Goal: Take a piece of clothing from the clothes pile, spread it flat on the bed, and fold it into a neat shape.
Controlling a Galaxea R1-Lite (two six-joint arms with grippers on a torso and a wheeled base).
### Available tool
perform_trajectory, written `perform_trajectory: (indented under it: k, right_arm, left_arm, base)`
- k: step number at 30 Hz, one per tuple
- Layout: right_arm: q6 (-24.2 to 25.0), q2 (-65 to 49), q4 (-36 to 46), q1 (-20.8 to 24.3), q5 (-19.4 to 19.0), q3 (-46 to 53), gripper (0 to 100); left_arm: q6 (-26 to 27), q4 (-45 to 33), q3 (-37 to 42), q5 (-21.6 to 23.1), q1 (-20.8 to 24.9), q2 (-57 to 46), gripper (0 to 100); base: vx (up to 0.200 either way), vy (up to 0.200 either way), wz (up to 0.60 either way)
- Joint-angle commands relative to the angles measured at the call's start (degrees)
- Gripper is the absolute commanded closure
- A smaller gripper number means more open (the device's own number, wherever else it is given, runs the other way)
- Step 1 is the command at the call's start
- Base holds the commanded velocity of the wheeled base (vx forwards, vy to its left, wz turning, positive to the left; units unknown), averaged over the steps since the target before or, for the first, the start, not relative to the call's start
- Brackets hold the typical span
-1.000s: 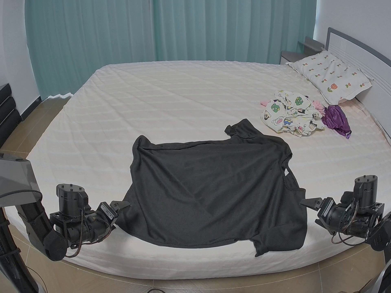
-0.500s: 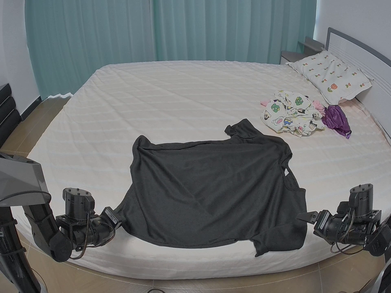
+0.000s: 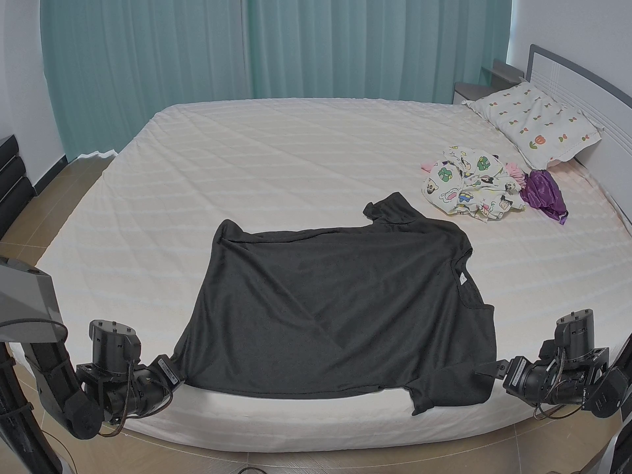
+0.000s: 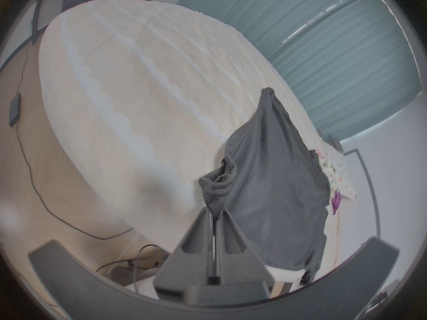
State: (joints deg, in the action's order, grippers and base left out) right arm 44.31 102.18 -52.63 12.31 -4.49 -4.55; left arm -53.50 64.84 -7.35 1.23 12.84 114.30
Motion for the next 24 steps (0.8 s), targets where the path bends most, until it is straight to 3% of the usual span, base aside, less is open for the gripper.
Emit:
perform_trajectory:
  k: [1,15,21,22,24]
  right_arm:
    - [-0.2,2.9,-0.5,-0.4,-0.1,0.2,0]
    - [0.7,4.4,-0.7,-0.4,-0.9,-1.2,0]
    - [1.0,8.4,-4.4,-1.8,-2.0,-2.7,0]
    - [1.0,10.0,-5.3,-1.9,-2.5,-3.3,100]
    - [1.7,12.3,-8.0,-2.0,-2.5,-3.9,100]
  left_arm:
    - [1.9,-0.4,3.6,-0.1,0.1,-1.8,100]
    - [1.6,0.2,2.7,0.4,-0.4,-1.1,100]
    - [0.8,0.2,1.9,0.4,-0.6,-1.2,100]
    - [0.3,0.2,1.5,0.4,-0.7,-1.2,100]
    - [-0.6,0.2,1.1,0.4,-1.2,-1.3,100]
  base:
    - [0.0,0.0,0.0]
    - [0.0,0.0,0.0]
    - [0.0,0.0,0.0]
    - [0.0,0.0,0.0]
    - [0.0,0.0,0.0]
